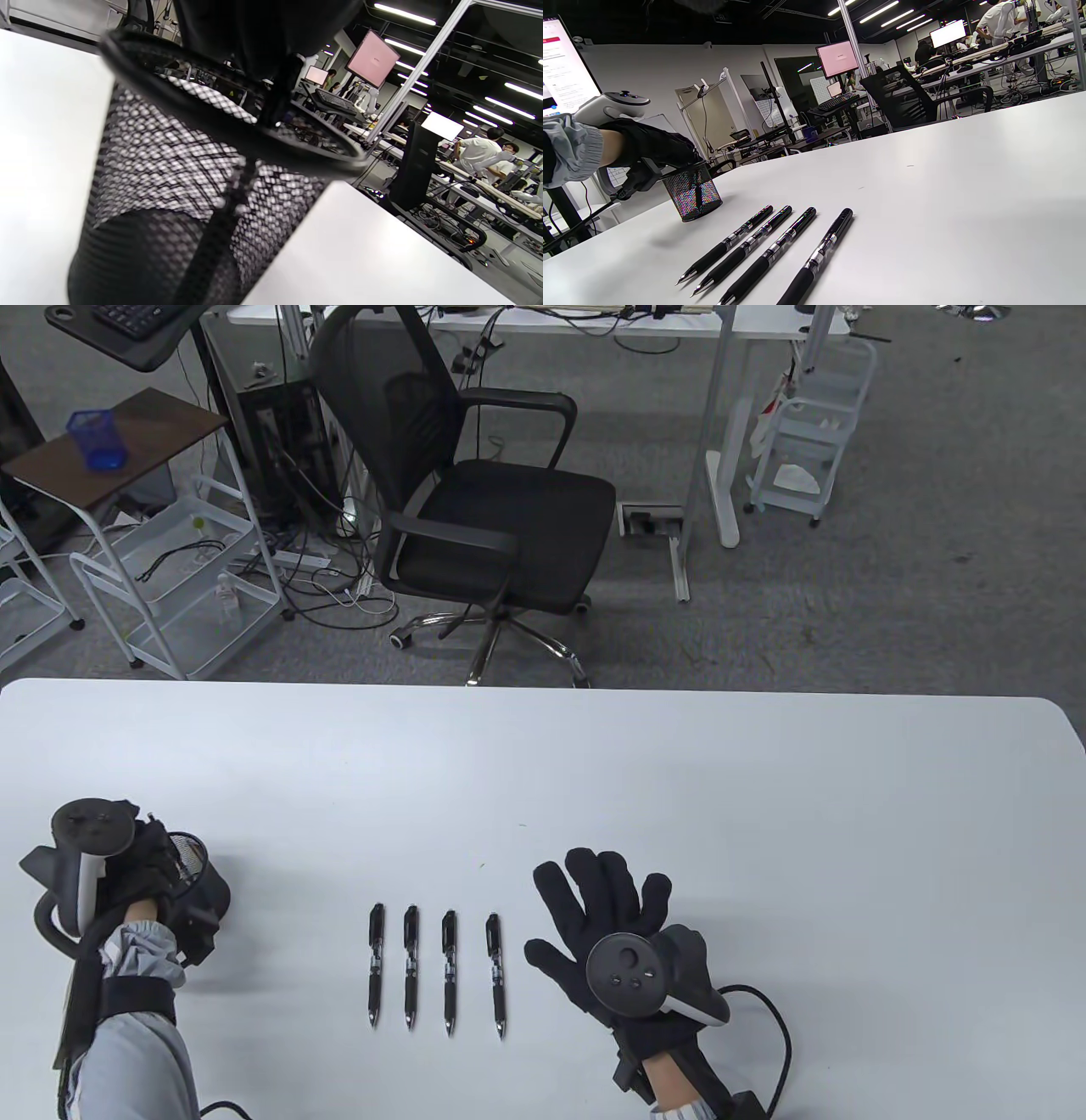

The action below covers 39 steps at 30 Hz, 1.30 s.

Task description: Press to open click pens

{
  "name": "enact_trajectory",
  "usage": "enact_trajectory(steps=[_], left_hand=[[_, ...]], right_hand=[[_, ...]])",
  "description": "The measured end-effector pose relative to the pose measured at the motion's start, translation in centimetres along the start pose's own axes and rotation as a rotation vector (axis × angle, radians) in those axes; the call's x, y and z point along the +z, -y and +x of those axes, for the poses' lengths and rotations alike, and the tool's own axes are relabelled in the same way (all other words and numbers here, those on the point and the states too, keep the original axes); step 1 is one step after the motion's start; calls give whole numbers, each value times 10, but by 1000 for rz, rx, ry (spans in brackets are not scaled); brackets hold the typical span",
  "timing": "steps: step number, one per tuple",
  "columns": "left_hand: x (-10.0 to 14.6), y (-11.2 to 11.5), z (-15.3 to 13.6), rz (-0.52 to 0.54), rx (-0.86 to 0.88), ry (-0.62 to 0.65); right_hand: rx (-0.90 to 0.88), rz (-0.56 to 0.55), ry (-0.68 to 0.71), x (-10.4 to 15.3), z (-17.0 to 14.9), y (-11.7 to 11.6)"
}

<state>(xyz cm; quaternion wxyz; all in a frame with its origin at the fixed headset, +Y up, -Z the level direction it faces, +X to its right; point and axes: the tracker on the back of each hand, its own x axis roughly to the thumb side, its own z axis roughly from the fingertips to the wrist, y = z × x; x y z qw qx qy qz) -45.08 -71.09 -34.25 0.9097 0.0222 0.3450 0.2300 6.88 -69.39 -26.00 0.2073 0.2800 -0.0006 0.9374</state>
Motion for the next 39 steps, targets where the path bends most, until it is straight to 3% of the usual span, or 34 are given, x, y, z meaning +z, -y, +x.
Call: enact_trajectory(steps=[7,16,25,39], left_hand=[[-5,5,3,-113,0,-15],[-7,12,3,-9,-35,-11],[-3,11,5,6,20,21],[32,-20,37,44,10,147]], right_hand=[[2,-3,2,1,0,0],[-1,-1,-6,-1,-1,0],[1,-7,1,1,0,1],[-12,-31,46,4,9,7]])
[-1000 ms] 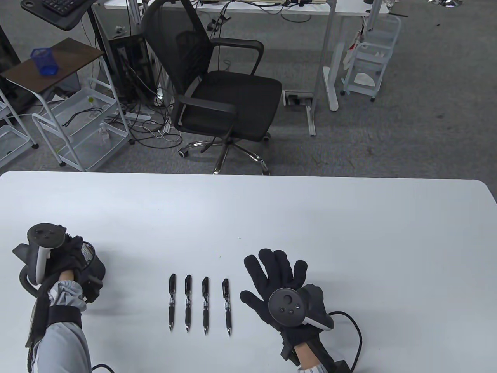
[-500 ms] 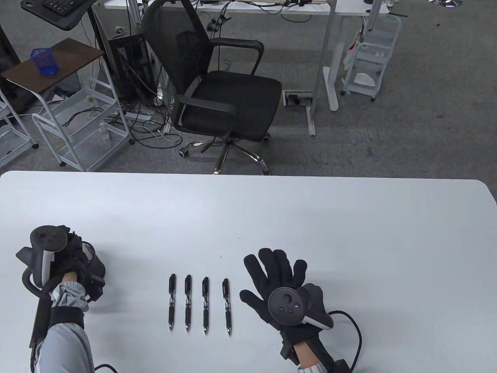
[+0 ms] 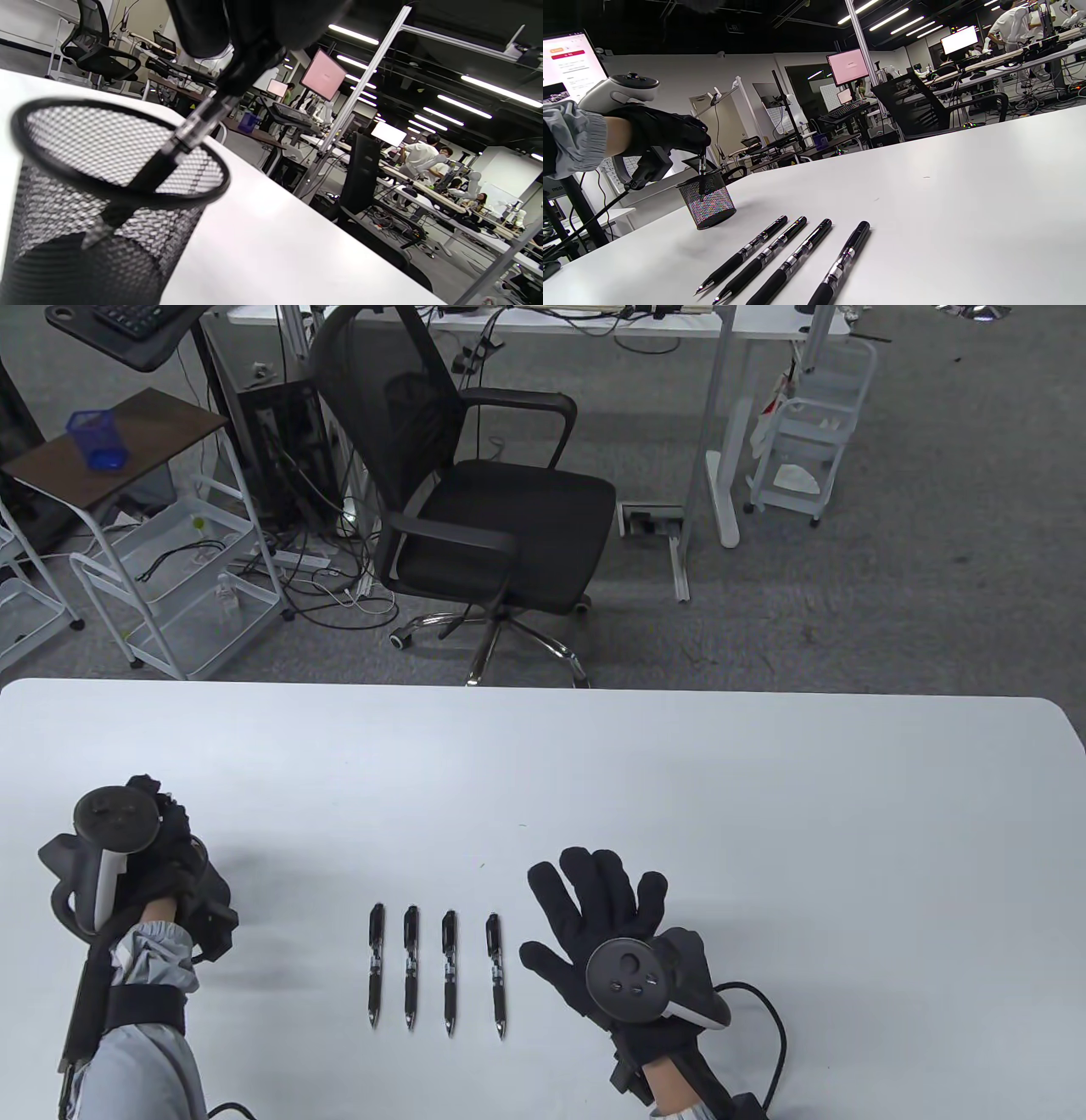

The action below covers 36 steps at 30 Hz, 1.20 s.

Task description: Press to open click pens

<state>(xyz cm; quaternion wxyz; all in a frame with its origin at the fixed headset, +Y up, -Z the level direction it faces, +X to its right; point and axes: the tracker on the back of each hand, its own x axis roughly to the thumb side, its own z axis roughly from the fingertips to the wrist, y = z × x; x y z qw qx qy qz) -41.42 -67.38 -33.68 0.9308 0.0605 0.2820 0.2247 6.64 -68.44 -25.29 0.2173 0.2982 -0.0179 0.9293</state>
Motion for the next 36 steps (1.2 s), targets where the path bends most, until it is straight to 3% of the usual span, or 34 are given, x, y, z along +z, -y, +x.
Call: enact_trajectory(steps=[8,16,24,30,33,36], left_hand=[[32,-20,26,-2,-14,108],[72,-38,62,52,-61,328],[128,-26,104,-87,13,587],[156,-1,109,-243,376,652],[158,22,99,-322,590,593],[155,51,83,-473,841,495]], right_hand=[[-6,-17,38,3,9,4],[-15,-28,57,4,12,6],[-14,-19,57,3,13,5],[-3,-5,57,0,14,3],[3,0,52,0,13,2],[5,4,42,1,12,1]])
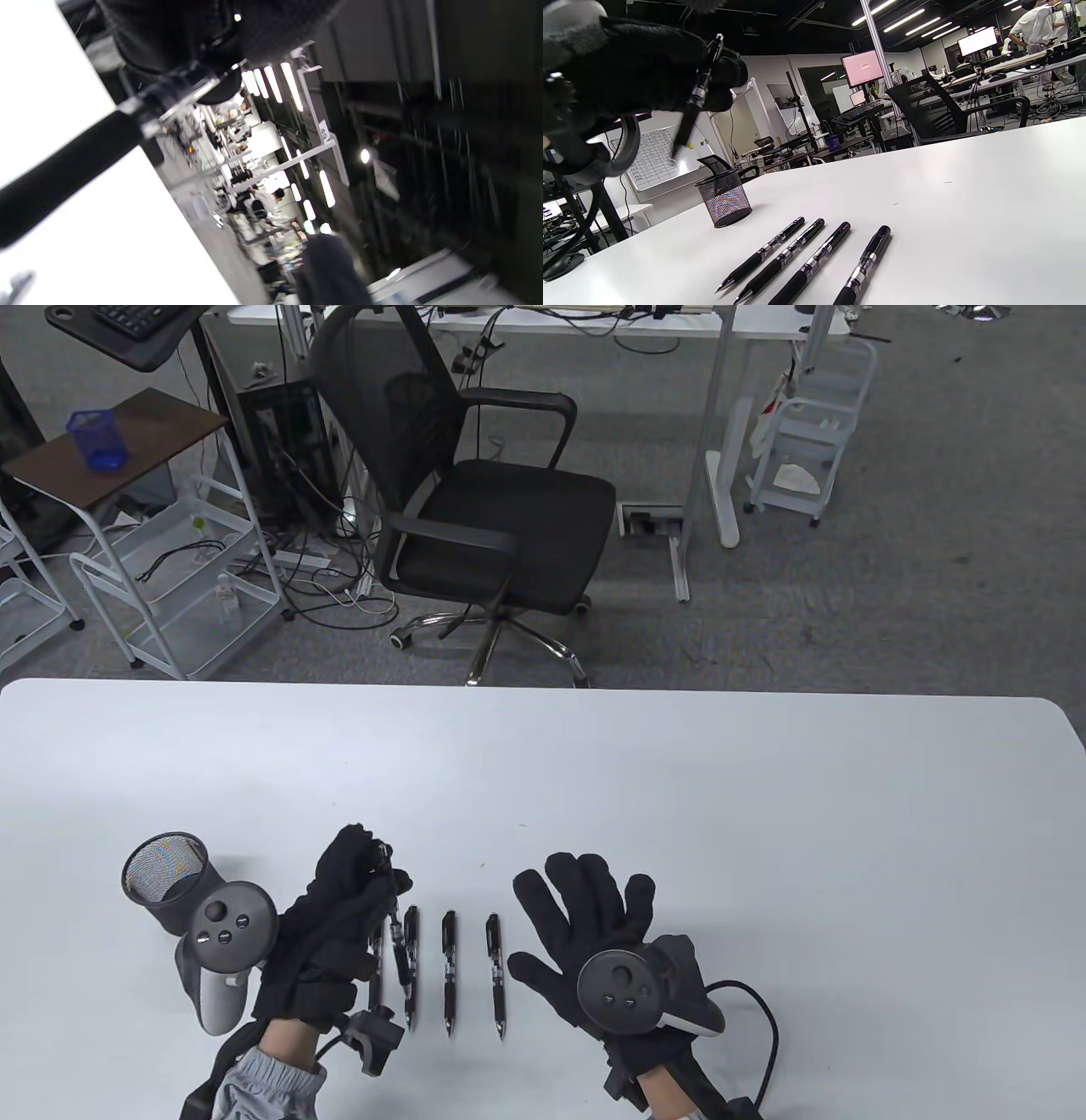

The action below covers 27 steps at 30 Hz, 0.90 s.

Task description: Press to open click pens

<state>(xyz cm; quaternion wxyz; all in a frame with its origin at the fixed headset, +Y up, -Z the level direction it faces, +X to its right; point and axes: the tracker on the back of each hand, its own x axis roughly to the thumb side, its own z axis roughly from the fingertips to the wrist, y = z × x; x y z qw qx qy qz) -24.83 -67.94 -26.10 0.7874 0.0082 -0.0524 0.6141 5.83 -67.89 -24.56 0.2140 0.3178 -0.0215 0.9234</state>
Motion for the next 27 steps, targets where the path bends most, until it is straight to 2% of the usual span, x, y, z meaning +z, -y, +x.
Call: enact_trajectory(steps=[4,7,10,14,17,20,23,24,27], left_hand=[[-3,1,-40,-18,238,-124],[-4,-1,-53,-56,373,-150],[-5,2,-60,-150,536,-144],[-6,10,-55,-365,746,-41],[-6,15,-45,-462,765,84],[-6,19,-36,-505,745,177],[-5,23,-31,-537,788,208],[-2,25,-30,-534,808,177],[1,29,-27,-498,754,162]], right_hand=[[7,11,-14,0,-2,-3],[11,18,-21,-1,-3,-4],[16,24,-25,-2,-4,-5],[18,26,-29,-2,-4,-5],[18,27,-31,-2,-4,-5],[19,24,-32,-2,-5,-5],[20,23,-33,-2,-5,-5],[21,25,-34,-2,-5,-5],[24,29,-37,-2,-5,-5]])
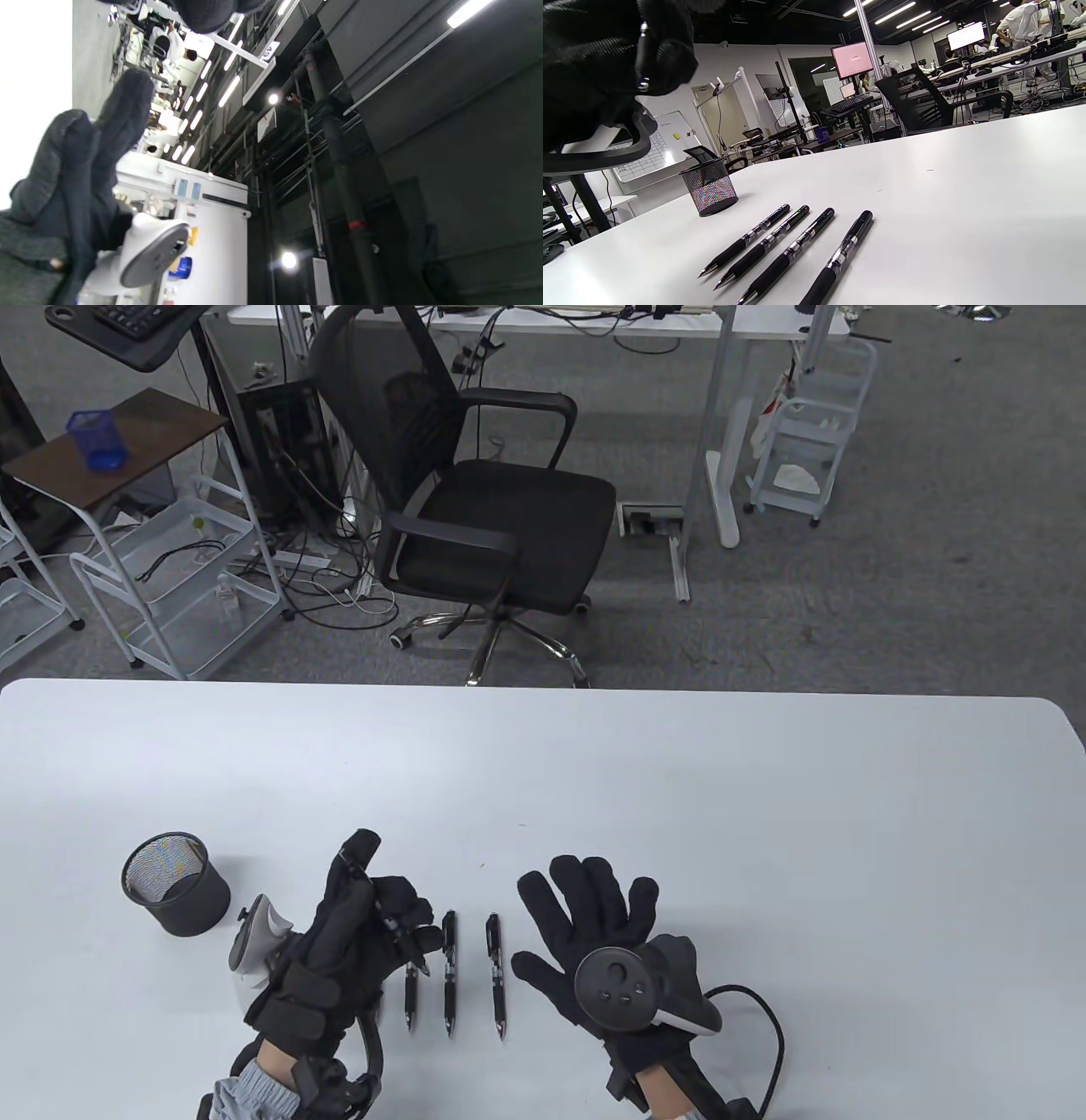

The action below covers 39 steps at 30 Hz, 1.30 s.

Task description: Press to open click pens

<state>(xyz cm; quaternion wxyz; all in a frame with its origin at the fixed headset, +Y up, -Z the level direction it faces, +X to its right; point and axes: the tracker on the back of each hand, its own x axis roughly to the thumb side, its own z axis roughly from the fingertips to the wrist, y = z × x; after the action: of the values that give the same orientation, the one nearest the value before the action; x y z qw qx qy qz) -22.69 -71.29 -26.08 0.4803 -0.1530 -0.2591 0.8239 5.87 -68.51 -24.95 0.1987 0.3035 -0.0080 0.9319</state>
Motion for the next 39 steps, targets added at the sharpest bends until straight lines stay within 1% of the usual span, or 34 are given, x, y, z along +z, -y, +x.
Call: enact_trajectory(steps=[1,3,5,7,9,18,39], left_hand=[[1,0,0,19,-21,-4],[4,-1,-2,89,-69,-13],[9,-4,-4,159,-70,-38],[12,-8,-6,206,-68,-50],[14,-11,-8,228,-66,-61],[15,-15,-14,217,-27,-51],[15,-14,-18,210,-5,-61]], right_hand=[[0,0,-1,0,0,0],[1,0,-2,0,0,0],[2,1,-3,0,0,0],[2,4,-5,0,0,0],[2,5,-5,0,0,0],[4,11,-3,0,1,-1],[-2,4,-2,0,0,-1]])
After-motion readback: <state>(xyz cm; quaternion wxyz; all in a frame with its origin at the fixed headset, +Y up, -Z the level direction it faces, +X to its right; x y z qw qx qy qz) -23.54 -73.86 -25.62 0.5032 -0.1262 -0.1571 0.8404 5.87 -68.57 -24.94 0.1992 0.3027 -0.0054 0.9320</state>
